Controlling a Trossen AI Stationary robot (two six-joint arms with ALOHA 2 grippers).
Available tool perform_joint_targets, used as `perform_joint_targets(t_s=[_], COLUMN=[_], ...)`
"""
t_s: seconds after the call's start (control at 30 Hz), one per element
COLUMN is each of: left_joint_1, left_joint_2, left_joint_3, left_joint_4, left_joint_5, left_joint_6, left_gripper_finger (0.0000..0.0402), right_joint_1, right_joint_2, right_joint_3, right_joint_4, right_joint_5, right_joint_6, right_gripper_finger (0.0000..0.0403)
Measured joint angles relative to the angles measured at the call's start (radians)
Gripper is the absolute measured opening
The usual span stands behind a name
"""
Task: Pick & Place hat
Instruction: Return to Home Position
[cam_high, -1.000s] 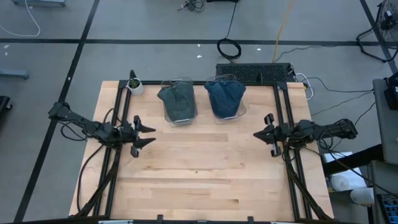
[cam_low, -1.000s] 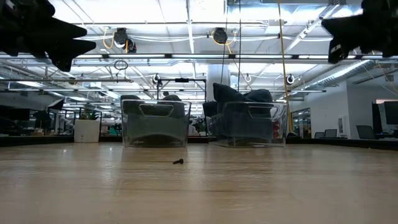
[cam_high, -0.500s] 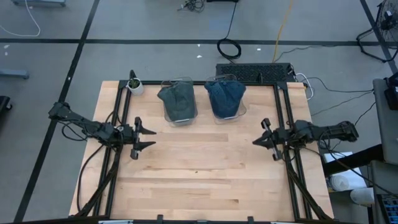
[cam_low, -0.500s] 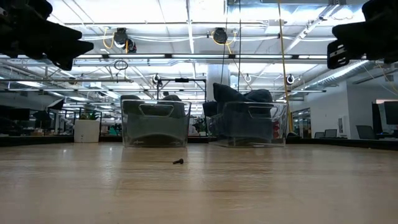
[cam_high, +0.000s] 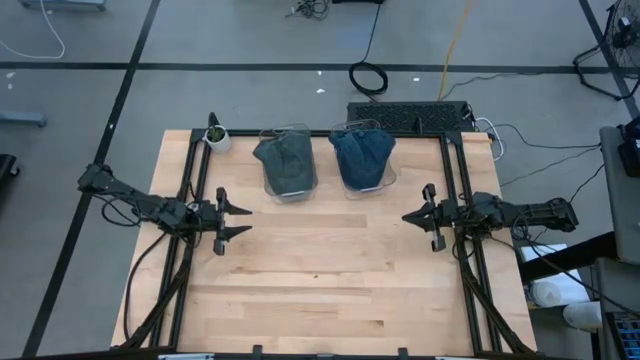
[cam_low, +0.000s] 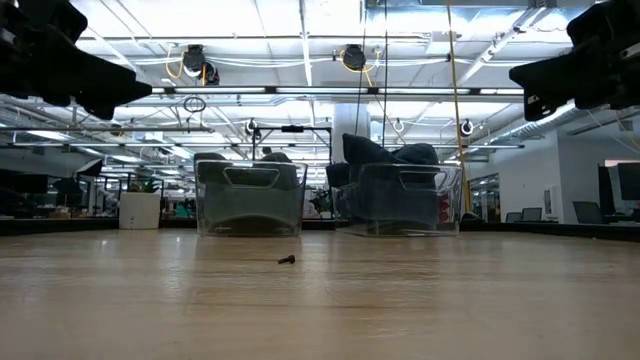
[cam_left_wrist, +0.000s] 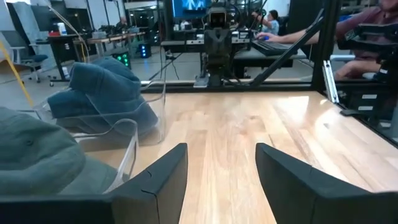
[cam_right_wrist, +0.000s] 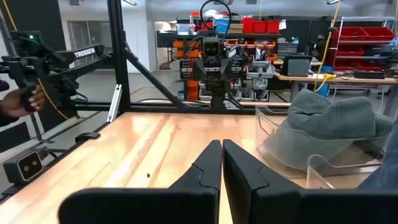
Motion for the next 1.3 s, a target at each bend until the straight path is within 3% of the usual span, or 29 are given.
perform_joint_targets(t_s=[1.3], left_joint_1=[0.000], left_joint_2=[0.000], left_joint_3=[0.000], left_joint_4=[-0.007], left_joint_5=[0.000], left_joint_6=[-0.007], left_gripper_finger=[0.0204], right_joint_1=[0.000], right_joint_2=[0.000], right_joint_3=[0.000], right_joint_4=[0.001], right_joint_5=[-0.002], right_joint_6=[-0.001], right_gripper_finger=[0.0004])
